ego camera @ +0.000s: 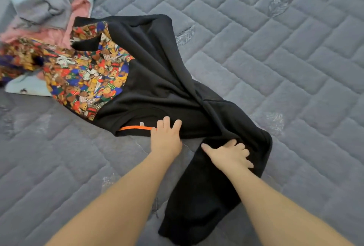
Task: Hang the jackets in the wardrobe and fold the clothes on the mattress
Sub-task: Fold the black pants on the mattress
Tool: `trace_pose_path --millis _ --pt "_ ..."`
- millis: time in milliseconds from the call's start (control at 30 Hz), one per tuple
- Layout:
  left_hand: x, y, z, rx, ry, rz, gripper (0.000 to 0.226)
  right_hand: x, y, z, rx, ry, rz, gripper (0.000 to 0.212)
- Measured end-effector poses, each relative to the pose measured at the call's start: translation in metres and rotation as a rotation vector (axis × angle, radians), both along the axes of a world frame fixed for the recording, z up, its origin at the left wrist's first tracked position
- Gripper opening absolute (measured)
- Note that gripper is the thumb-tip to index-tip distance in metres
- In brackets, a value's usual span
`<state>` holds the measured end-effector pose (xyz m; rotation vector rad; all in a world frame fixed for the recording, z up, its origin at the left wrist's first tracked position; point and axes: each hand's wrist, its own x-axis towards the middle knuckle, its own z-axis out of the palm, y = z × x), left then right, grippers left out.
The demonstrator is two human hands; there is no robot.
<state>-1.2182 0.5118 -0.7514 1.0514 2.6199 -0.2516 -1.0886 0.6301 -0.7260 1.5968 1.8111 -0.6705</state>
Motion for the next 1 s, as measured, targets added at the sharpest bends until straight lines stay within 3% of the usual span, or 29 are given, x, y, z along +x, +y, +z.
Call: trace_pose_path --millis 100,200,267,333,400,467,533,633,700,767,833,867,933,1000 --pt "-0.010 0.004 -0.002 0.002 0.135 -0.139 0.029 0.005 -0.023 -0.004 0.015 -0.038 0.156 0.114" --pt "-0.011 -0.004 0.006 -0.206 0.008 -0.355 0.021 0.014 -0.039 -0.017 0.079 -0.038 0.281 0.108" --pt "-0.001 -0.018 0.015 -0.429 -0.149 -0.380 0.031 0.021 -0.037 -0.023 0.148 0.002 0.382 0.089" --pt "0.014 -0.031 0.024 -0.559 -0.194 -0.329 0.033 0.028 -0.028 -0.022 0.146 0.067 0.517 0.060" --pt "0.031 -0.040 0.029 -0.501 -0.140 -0.332 0.029 0.037 -0.014 -0.017 0.078 0.157 0.619 0.041" --pt "0.048 -0.041 0.032 -0.223 -0.104 -0.306 0.026 0.049 0.005 -0.013 -0.038 0.259 0.632 0.032" --pt "0.064 -0.039 0.033 -0.092 -0.144 -0.232 0.036 0.064 0.026 -0.011 -0.212 0.433 0.490 0.020" --pt "0.077 -0.017 0.035 -0.273 -0.470 0.040 0.062 0.081 0.063 0.002 -0.465 0.645 0.034 0.021" --pt "0.075 0.010 0.040 -0.262 -0.629 0.121 0.070 0.088 0.087 0.015 -0.560 0.700 -0.276 0.027" --pt "0.075 0.043 0.052 -0.165 -0.872 0.224 0.060 0.094 0.113 0.020 -0.618 0.726 -0.511 0.026" --pt "0.071 0.078 0.071 -0.139 -1.025 0.318 0.034 0.098 0.135 0.026 -0.671 0.742 -0.646 0.018" --pt "0.065 0.098 0.087 -0.163 -1.063 0.367 0.029 0.101 0.144 0.031 -0.704 0.748 -0.708 0.014" --pt "0.051 0.145 0.122 -0.180 -1.114 0.455 0.030 0.104 0.169 0.044 -0.755 0.762 -0.850 0.027" --pt "0.037 0.204 0.149 -0.048 -1.056 0.496 0.031 0.110 0.203 0.056 -0.715 0.863 -1.023 0.036"
